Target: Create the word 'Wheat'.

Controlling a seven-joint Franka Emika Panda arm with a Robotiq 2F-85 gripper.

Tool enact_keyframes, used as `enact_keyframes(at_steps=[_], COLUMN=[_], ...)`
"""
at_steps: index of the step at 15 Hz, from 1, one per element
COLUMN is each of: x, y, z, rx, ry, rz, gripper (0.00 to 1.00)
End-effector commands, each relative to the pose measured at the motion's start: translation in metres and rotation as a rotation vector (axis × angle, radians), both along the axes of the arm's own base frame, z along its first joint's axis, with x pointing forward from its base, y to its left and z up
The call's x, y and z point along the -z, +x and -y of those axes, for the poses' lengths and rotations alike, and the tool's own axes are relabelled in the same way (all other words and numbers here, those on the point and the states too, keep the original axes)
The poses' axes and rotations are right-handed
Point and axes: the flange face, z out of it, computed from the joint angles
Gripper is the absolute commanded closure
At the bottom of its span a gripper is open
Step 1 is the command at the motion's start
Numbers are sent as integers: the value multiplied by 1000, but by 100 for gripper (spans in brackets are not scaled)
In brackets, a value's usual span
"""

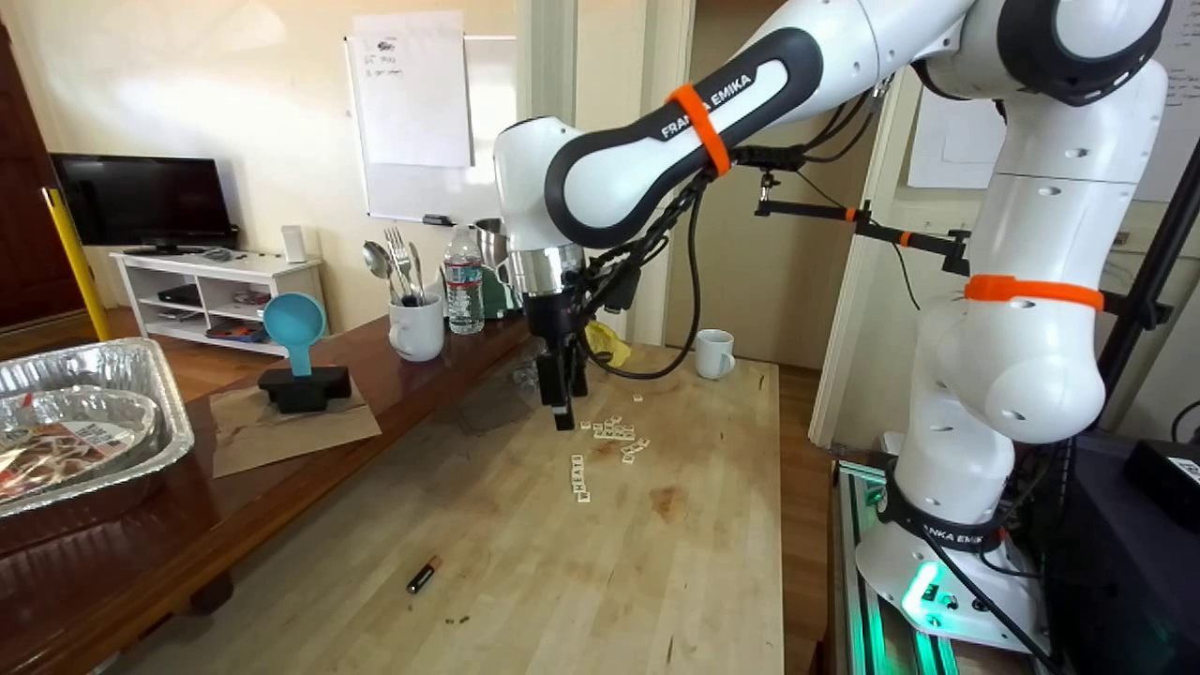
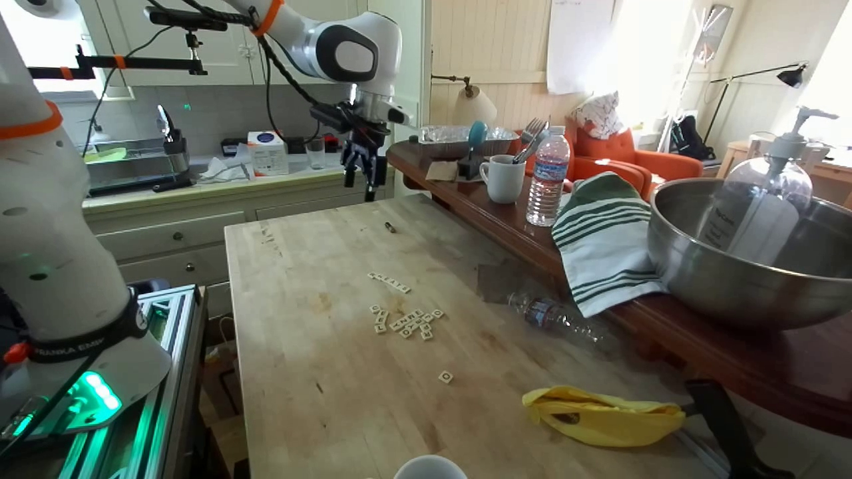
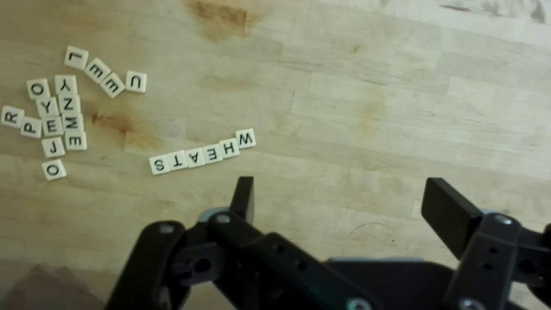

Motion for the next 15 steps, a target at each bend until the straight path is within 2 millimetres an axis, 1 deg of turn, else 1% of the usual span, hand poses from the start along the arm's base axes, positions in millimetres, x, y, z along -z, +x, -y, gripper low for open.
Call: enact_keyframes(at_steps=[1, 3, 6, 10, 13, 14, 15], x=[25, 40, 66, 94, 106, 109, 112], y=[19, 28, 35, 35, 31, 30, 28], z=[25, 40, 62, 84, 92, 94, 97], rx=[-104, -126, -144, -170, -190, -192, -193], ry=[-2, 13, 35, 43, 44, 45, 45], rz=[106, 178, 231, 225, 203, 197, 195], gripper=[0, 0, 0, 0, 0, 25, 28])
